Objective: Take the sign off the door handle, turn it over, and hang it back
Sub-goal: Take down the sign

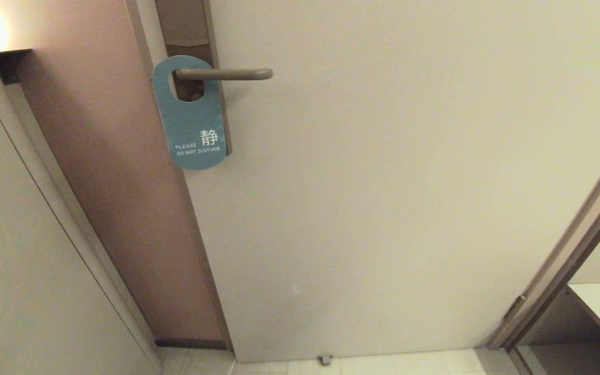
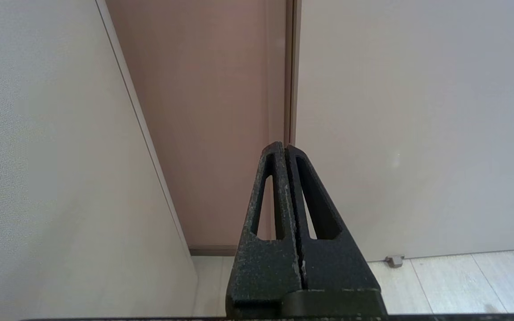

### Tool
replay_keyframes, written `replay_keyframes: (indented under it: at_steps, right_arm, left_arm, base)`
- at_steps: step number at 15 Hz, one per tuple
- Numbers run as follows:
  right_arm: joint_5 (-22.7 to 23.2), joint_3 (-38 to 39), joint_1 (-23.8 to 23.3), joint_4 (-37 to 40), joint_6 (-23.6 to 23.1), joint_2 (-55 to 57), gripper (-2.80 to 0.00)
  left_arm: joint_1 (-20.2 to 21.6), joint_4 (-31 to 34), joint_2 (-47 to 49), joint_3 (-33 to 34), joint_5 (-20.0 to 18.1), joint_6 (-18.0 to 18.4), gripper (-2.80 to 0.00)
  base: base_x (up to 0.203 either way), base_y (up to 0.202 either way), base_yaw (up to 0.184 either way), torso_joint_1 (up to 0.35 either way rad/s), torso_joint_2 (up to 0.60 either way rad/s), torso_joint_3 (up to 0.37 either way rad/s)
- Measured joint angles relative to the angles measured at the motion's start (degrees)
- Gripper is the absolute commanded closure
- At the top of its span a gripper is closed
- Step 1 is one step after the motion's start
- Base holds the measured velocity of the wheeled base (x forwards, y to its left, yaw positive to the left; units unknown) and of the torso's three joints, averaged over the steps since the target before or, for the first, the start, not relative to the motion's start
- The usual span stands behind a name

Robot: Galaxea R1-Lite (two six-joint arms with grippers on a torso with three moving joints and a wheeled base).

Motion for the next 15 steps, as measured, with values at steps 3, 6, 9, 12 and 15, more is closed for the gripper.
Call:
replay_keyframes:
  at_steps: [3,6,9,12,15]
  right_arm:
    - [0.0,0.0,0.0,0.0,0.0,0.0,0.0]
    - [-0.02,0.0,0.0,0.0,0.0,0.0,0.0]
    - [0.02,0.0,0.0,0.0,0.0,0.0,0.0]
    - [0.0,0.0,0.0,0.0,0.0,0.0,0.0]
    - [-0.01,0.0,0.0,0.0,0.0,0.0,0.0]
  left_arm:
    - [0.0,0.03,0.0,0.0,0.0,0.07,0.0]
    - [0.0,-0.01,0.0,0.0,0.0,0.04,0.0]
    - [0.0,0.0,0.0,0.0,0.0,-0.18,0.0]
    - [0.0,-0.01,0.0,0.0,0.0,-0.23,0.0]
    - [0.0,0.0,0.0,0.0,-0.02,-0.25,0.0]
  base:
    - [0.0,0.0,0.0,0.0,0.0,0.0]
    - [0.0,0.0,0.0,0.0,0.0,0.0]
    - [0.0,0.0,0.0,0.0,0.0,0.0]
    - [0.0,0.0,0.0,0.0,0.0,0.0]
    - [0.0,0.0,0.0,0.0,0.0,0.0]
